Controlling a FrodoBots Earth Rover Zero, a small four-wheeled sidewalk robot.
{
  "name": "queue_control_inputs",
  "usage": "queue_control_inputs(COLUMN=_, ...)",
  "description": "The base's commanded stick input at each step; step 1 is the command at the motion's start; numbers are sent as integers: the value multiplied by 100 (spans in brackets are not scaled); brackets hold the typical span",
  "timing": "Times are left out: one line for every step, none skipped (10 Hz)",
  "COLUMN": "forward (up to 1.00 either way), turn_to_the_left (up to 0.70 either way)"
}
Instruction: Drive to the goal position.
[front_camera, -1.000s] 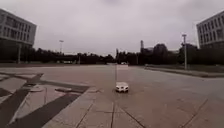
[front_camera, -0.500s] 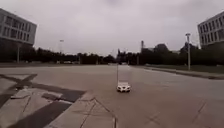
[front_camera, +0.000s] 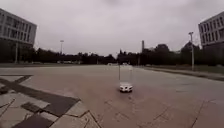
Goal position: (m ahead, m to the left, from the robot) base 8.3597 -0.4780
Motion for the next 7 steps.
queue_control_inputs(forward=100, turn_to_the_left=0)
queue_control_inputs(forward=100, turn_to_the_left=0)
queue_control_inputs(forward=100, turn_to_the_left=0)
queue_control_inputs(forward=100, turn_to_the_left=0)
queue_control_inputs(forward=100, turn_to_the_left=0)
queue_control_inputs(forward=100, turn_to_the_left=0)
queue_control_inputs(forward=100, turn_to_the_left=-1)
